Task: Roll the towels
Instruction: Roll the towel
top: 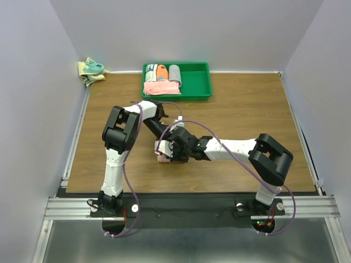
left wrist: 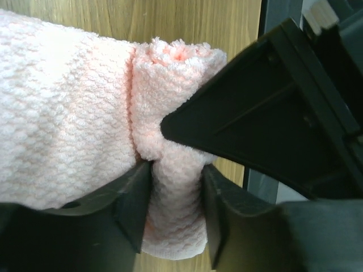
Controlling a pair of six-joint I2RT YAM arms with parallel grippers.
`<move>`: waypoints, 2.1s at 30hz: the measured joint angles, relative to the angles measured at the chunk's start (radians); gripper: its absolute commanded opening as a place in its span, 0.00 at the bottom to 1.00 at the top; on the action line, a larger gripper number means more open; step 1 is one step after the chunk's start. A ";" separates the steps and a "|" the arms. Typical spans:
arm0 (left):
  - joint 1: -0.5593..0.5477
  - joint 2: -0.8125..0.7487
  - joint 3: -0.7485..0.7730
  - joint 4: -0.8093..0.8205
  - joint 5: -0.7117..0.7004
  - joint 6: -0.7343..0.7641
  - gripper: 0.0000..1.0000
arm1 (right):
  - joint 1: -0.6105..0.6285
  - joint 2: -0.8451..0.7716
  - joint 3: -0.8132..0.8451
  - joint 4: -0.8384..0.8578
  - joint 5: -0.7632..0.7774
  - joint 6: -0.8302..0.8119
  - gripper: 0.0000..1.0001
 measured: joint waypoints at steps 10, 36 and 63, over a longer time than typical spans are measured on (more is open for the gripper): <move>0.144 -0.140 -0.100 0.044 -0.074 0.050 0.64 | -0.034 -0.013 -0.024 0.013 -0.124 -0.004 0.01; 0.142 -1.304 -0.873 0.588 -0.327 0.047 0.94 | -0.272 0.466 0.509 -0.625 -0.858 0.119 0.00; -0.451 -0.946 -0.993 1.081 -0.793 -0.059 0.21 | -0.359 0.687 0.636 -0.918 -1.112 0.094 0.38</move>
